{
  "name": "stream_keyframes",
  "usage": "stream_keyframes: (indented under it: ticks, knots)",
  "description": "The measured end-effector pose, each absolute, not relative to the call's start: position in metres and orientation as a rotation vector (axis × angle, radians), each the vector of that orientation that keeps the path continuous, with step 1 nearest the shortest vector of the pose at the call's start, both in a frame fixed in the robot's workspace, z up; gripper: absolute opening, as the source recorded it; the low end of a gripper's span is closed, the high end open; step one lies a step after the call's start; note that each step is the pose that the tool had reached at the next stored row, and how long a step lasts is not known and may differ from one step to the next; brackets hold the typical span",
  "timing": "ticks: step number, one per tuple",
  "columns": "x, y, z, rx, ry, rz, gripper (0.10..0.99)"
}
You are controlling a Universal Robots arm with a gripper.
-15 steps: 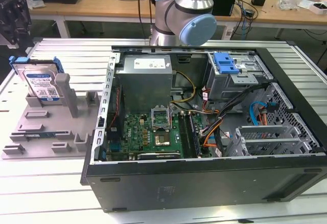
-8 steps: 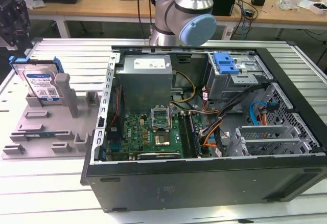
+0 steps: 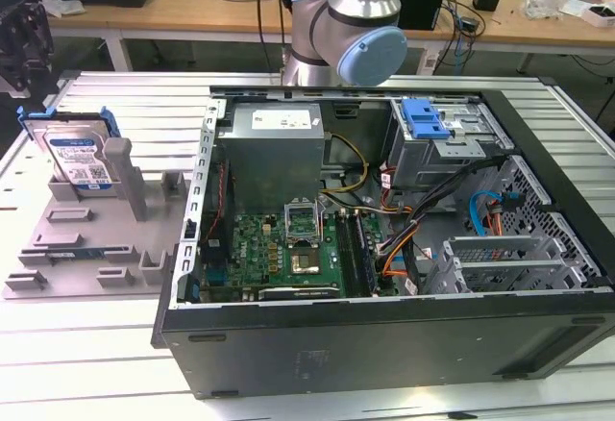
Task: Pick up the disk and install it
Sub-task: 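Pick up the disk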
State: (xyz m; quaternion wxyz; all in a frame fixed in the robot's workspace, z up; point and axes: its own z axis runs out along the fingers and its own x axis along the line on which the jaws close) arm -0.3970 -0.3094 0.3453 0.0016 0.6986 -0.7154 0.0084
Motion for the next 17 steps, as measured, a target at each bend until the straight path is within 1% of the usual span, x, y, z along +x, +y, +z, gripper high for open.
stream_keyframes:
  ticks: [17]
  knots:
    - [-0.397, -0.313, 0.327, 2.192, -2.245, 0.025, 0.482]
